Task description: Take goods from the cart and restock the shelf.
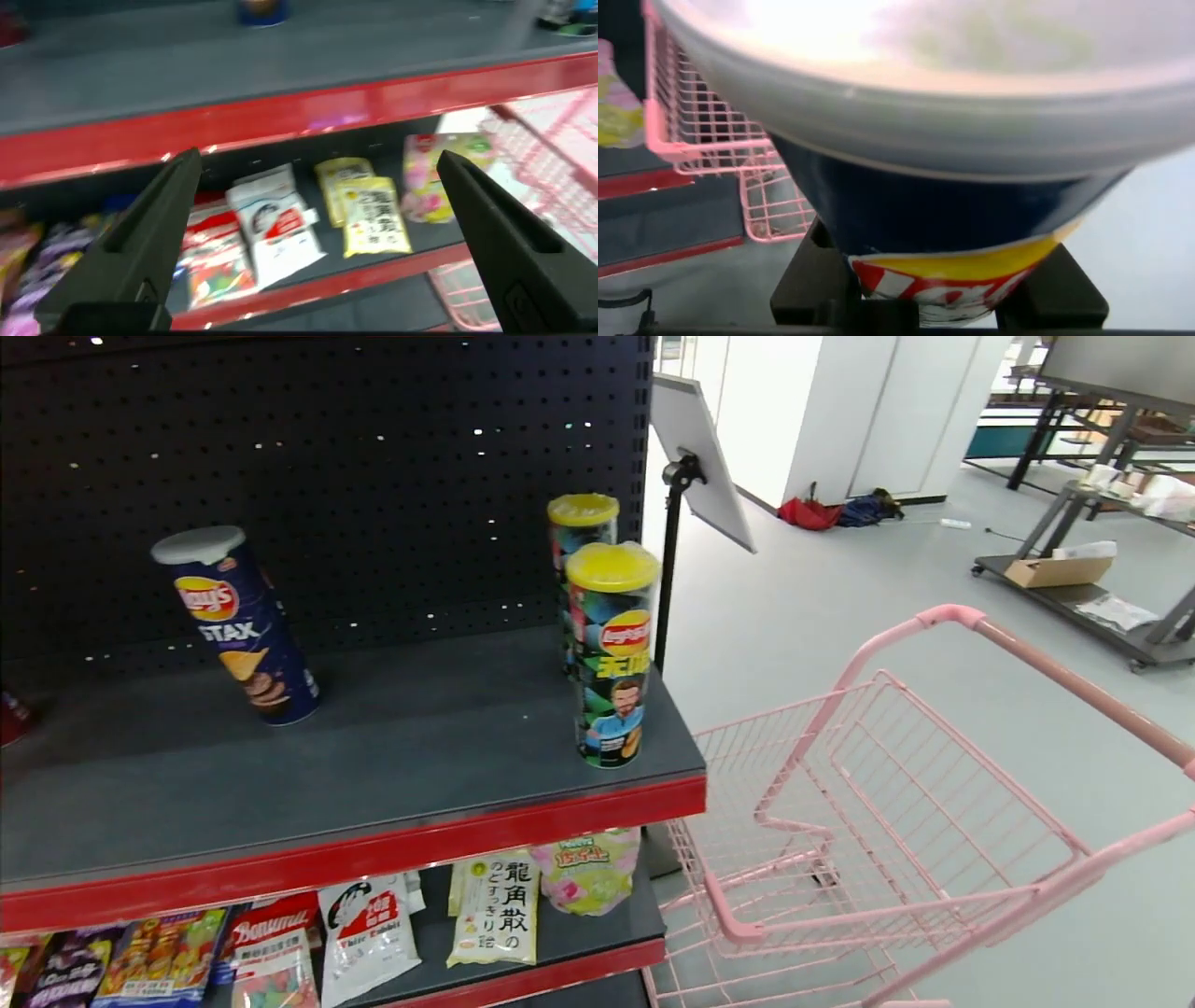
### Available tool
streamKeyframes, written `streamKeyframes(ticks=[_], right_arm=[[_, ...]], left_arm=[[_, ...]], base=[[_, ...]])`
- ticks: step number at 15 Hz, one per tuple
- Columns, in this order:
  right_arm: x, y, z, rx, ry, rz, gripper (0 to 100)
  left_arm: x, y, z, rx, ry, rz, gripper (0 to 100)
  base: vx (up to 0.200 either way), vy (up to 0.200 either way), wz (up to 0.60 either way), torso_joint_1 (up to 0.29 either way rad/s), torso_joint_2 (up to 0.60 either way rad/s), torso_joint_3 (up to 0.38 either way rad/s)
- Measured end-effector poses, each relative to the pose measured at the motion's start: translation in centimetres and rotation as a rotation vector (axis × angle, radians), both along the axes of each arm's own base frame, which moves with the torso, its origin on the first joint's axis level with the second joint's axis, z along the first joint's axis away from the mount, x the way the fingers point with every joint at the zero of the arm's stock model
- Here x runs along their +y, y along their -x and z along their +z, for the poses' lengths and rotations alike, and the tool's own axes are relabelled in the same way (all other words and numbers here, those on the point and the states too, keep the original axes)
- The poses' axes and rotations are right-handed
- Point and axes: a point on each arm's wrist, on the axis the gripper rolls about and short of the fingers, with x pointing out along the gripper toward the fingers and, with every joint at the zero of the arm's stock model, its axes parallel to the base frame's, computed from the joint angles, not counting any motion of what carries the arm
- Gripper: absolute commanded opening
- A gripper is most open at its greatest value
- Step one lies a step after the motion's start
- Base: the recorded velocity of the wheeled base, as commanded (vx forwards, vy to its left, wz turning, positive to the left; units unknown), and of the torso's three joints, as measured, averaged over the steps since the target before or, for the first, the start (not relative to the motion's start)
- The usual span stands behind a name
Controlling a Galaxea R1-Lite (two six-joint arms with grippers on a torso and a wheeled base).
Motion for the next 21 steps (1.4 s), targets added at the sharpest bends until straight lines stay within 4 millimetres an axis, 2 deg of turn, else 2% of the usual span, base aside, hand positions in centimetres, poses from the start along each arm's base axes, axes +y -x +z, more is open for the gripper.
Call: streamKeyframes(ticks=[5, 10, 21], right_arm=[[0.0, 0.3, -0.1, -0.020, -0.004, 0.005, 0], [0.2, 2.1, -1.1, -0.112, -0.055, 0.144, 0], [0.3, 3.6, -2.4, -0.207, -0.073, 0.221, 0]], left_arm=[[0.0, 0.0, 0.0, 0.000, -0.002, 0.000, 100], [0.0, 0.0, 0.0, -0.001, -0.005, 0.000, 100], [0.0, 0.0, 0.0, 0.000, -0.008, -0.001, 100]], base=[[0.000, 0.000, 0.00, 0.000, 0.00, 0.000], [0.000, 0.200, 0.00, 0.002, 0.00, 0.001], [0.000, 0.200, 0.00, 0.001, 0.00, 0.002]])
